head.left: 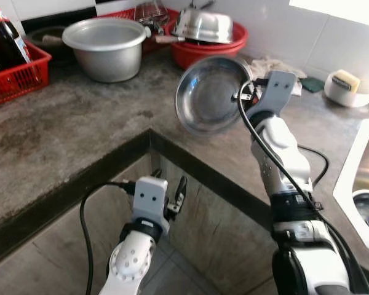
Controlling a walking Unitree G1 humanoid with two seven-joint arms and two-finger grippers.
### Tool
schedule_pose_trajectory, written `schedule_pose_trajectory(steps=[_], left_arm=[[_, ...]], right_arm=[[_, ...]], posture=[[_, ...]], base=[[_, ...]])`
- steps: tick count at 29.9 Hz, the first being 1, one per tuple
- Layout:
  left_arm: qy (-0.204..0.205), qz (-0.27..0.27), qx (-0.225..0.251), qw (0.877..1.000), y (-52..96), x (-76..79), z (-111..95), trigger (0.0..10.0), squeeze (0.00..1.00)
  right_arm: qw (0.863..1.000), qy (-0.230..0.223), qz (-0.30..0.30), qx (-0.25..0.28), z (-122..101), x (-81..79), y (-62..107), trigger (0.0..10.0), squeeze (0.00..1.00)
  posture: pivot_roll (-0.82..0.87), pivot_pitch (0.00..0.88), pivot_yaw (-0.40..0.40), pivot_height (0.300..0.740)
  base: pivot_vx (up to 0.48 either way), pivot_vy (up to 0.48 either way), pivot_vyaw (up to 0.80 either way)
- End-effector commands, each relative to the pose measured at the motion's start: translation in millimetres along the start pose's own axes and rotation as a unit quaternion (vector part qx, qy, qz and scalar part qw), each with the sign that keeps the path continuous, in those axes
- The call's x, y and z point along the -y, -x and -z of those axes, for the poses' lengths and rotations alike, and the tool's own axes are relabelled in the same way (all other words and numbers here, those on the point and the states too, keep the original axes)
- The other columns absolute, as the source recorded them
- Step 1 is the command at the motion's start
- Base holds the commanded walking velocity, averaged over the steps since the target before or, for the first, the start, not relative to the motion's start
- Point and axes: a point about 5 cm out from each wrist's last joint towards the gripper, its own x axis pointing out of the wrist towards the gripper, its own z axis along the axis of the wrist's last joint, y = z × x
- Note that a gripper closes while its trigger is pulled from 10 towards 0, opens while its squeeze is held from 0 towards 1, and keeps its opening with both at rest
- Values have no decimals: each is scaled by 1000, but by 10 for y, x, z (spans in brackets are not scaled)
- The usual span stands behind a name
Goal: Kitchen organization
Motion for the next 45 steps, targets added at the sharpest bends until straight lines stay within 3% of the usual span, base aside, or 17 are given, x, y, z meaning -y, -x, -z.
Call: schedule_pose_trajectory(steps=[1,2,6,11,16,25,34,39,45], left_arm=[[2,2,3,1000,-4,-2,-10,10000,0],[2,2,3,1000,-4,-2,-10,10000,0],[9,-2,10,1000,-11,-11,-44,10000,0],[17,-6,28,999,-32,-9,-139,10000,0],[19,-2,41,999,-58,-12,-199,10000,0],[15,7,48,999,-86,-32,-205,10000,0],[4,15,46,999,-99,-42,-193,10000,0],[-25,22,42,999,-117,-50,-172,10000,0],[-10,25,34,999,-133,-44,-147,10000,0]], right_arm=[[999,30,-6,26,-104,8,189,0,0],[999,30,-6,26,-104,8,189,0,0],[996,77,3,42,-89,45,489,0,0],[990,133,-6,45,-66,19,702,0,0],[988,149,-16,28,-11,25,800,0,0],[988,152,-13,-2,86,57,835,0,0],[988,155,-15,-9,111,42,850,0,0],[987,159,-13,-7,102,38,839,0,0],[989,145,-11,19,-30,0,742,0,0]], posture=[[55,83,-67,740],[55,83,-67,740],[47,72,-61,740],[42,62,-55,740],[41,49,-54,740],[37,32,-50,740],[35,23,-42,740],[31,29,-34,740],[26,35,-26,740]], base=[[0,0,0],[0,0,0],[0,0,0],[0,0,0],[0,0,0],[0,350,-770],[0,0,-788],[0,-67,-788],[0,-283,-788]])
